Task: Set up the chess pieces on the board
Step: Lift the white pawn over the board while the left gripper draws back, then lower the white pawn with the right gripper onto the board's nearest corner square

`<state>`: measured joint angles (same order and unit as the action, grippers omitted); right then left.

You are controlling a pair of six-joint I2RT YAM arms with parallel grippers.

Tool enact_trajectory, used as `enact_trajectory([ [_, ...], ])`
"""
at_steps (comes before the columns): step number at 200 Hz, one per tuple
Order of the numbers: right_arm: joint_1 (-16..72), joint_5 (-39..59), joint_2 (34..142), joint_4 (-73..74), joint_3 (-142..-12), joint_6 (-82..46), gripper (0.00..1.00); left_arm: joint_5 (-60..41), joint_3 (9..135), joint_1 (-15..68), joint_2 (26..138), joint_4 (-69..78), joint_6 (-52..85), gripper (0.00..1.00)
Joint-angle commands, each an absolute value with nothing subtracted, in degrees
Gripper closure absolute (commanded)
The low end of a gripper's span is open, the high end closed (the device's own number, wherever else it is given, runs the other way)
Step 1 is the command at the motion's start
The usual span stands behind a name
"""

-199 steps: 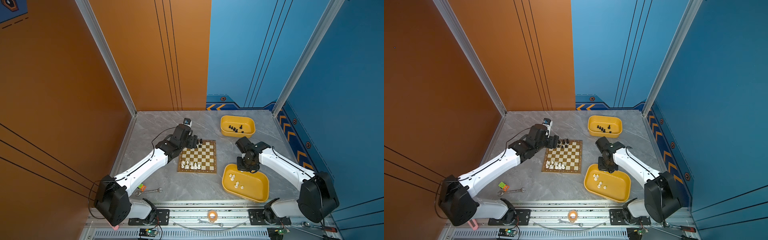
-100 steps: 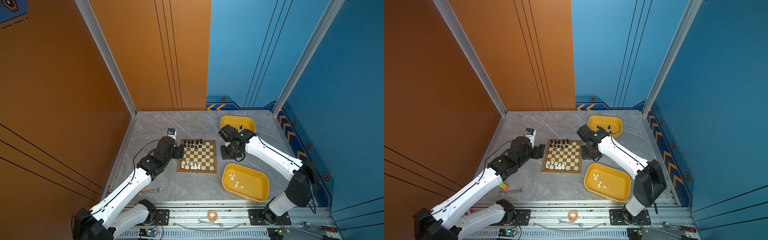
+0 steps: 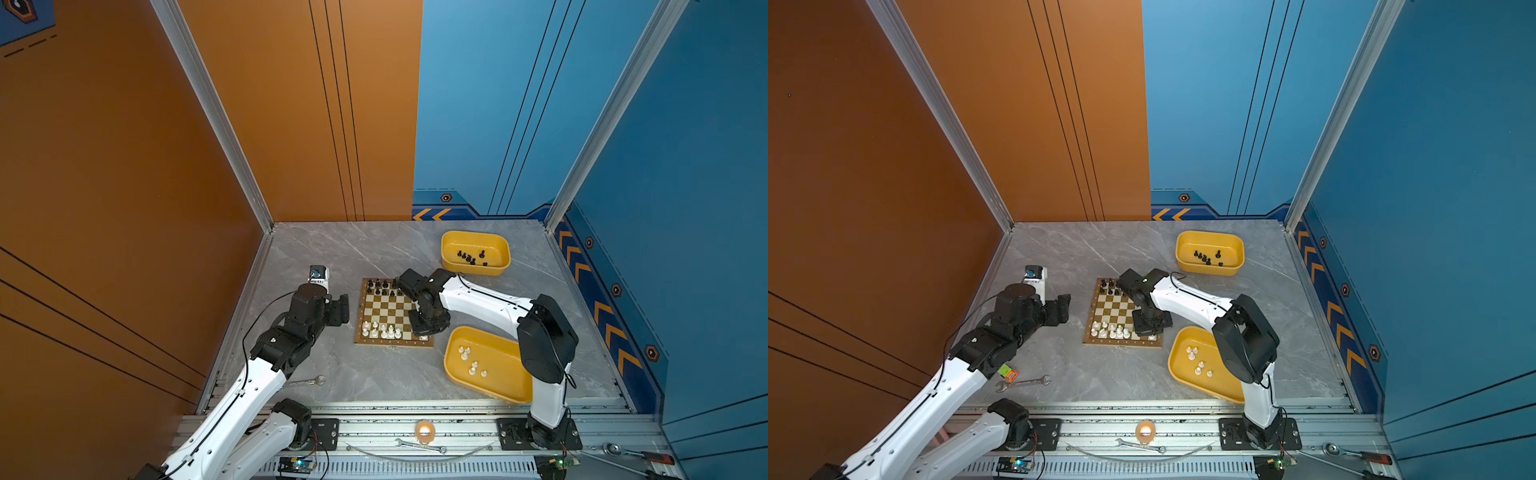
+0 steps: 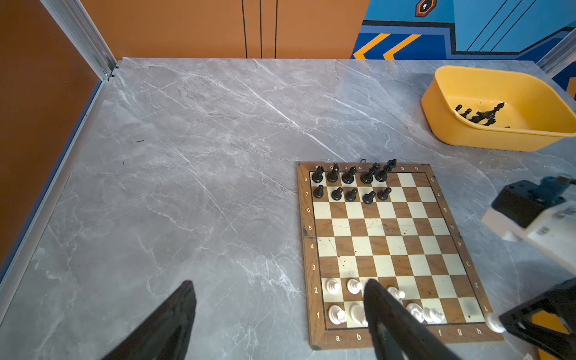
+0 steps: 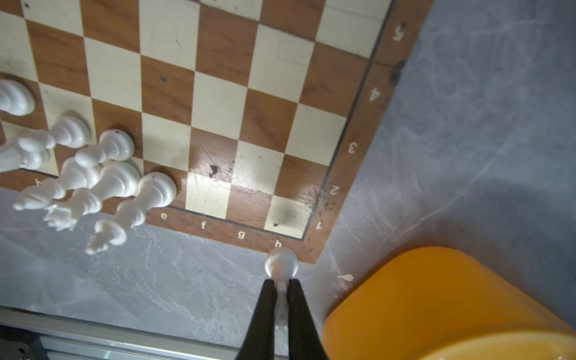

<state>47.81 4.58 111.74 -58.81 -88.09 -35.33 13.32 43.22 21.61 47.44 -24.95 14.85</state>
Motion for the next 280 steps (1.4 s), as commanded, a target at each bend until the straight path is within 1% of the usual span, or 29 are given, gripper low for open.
enact_trajectory([
  [1,48.76,5.82,112.95,-58.45,-90.35,-37.07,1.00,9.88,42.45,19.57,46.50,-27.12,14.24,0.15],
  [56,49.42,5.93,115.72,-58.27,-92.13,-38.37,1.00,6.15,41.82,16.07,46.27,-26.04,14.15,0.15],
  [101,49.17,5.15,117.42,-58.62,-93.04,-38.64,1.00,4.93,41.92,14.60,46.58,-25.66,13.67,0.15],
  [224,47.89,3.08,117.77,-60.00,-93.16,-37.61,1.00,4.18,41.55,13.49,46.49,-25.14,13.97,0.15],
  [246,47.74,3.37,117.77,-60.01,-93.17,-37.44,0.95,3.97,41.61,13.34,46.49,-25.18,13.97,0.15],
  [280,47.78,4.12,117.65,-60.12,-93.16,-37.09,0.90,3.82,41.57,13.21,46.49,-25.40,13.97,0.15],
])
